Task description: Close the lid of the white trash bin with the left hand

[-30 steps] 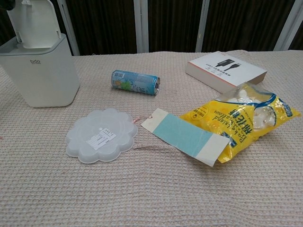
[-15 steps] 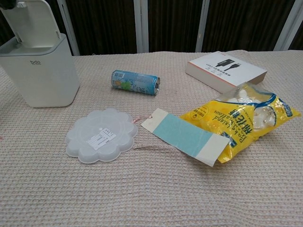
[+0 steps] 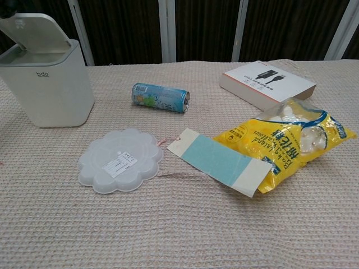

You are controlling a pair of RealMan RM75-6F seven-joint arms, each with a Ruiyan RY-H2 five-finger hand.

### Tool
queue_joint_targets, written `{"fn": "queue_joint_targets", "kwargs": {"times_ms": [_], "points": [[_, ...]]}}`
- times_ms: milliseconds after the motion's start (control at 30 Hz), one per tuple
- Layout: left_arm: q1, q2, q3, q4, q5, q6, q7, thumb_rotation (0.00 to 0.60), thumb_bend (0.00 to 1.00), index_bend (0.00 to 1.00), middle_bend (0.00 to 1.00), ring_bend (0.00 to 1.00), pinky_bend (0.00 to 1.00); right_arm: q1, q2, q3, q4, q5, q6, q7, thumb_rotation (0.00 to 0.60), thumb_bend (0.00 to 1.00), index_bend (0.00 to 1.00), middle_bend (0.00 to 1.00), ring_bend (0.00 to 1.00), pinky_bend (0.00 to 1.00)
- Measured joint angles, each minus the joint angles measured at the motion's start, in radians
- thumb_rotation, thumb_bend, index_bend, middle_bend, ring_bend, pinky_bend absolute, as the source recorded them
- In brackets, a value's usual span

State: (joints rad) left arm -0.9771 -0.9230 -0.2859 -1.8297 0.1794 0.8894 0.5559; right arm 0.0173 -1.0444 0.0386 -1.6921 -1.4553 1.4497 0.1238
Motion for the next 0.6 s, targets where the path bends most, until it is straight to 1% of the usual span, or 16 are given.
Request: {"fn": "queue_joint_targets", "kwargs": {"times_ms": [233, 600], "points": [[0.042, -0.005, 0.046, -0.022, 0.08, 0.014, -0.039, 0.6, 0.79, 0.34, 1.0, 1.0, 1.0, -0.001, 0.004, 0.0, -0.006, 0.005, -0.005, 0.007, 0.6, 0.15, 0.0, 0.0, 0.0, 0.0], [0.067, -0.038, 0.096, 0.001, 0.161, 0.032, -0.06, 0.6, 0.79, 0.32, 1.0, 1.0, 1.0, -0.001, 0.004, 0.0, -0.007, 0.004, -0.004, 0.003, 0.6, 0.15, 0.0, 0.0, 0.0, 0.0]]}}
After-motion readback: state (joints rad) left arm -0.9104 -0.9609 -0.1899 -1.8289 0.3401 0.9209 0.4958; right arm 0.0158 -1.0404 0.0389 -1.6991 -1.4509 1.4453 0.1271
